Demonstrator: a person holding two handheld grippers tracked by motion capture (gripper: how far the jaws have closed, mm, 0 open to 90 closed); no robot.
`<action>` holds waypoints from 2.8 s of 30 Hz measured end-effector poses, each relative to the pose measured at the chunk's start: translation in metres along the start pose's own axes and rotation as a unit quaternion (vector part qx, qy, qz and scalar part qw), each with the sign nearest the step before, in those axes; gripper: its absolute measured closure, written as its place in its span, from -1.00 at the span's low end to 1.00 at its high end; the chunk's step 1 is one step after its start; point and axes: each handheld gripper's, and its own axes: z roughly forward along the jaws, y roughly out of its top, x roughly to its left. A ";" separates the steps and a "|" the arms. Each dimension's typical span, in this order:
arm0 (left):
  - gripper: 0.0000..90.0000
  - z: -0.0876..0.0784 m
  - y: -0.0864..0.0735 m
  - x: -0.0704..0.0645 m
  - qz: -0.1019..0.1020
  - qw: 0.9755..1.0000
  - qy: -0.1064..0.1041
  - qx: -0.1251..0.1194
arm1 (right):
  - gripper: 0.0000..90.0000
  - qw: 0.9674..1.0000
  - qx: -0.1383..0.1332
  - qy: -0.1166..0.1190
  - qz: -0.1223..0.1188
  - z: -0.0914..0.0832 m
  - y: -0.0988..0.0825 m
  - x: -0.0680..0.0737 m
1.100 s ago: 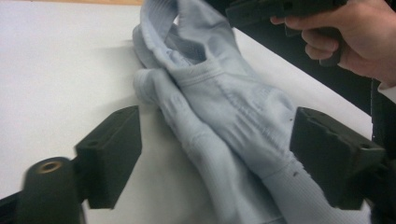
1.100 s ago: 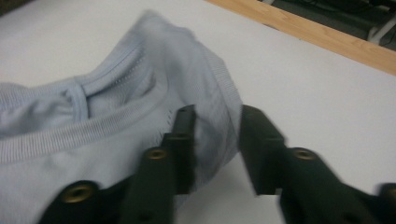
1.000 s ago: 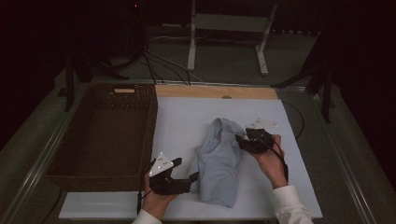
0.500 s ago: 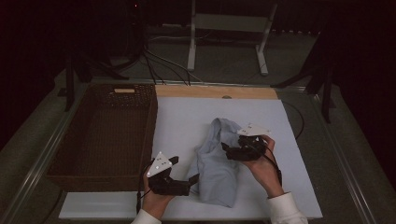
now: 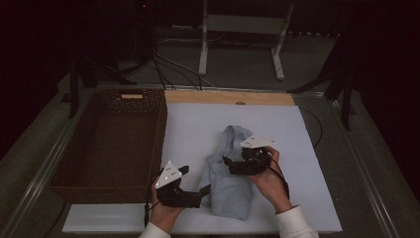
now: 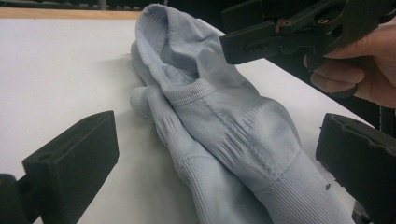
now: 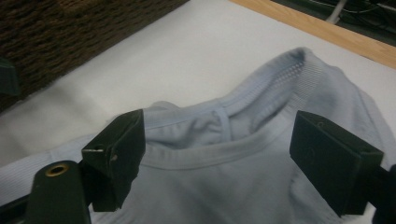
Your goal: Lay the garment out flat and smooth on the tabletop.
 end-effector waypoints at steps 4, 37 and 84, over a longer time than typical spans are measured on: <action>-0.99 0.000 0.000 0.000 -0.001 1.000 -0.001 -0.001 | -0.56 1.000 -0.001 0.011 -0.003 0.002 0.002 0.006; -0.99 -0.001 0.000 0.002 -0.001 1.000 -0.001 -0.002 | 0.87 0.993 0.024 0.097 -0.066 0.015 0.003 0.038; -0.99 -0.001 -0.001 0.002 -0.005 1.000 -0.001 -0.005 | 0.89 0.998 -0.014 0.049 -0.025 -0.036 -0.009 -0.013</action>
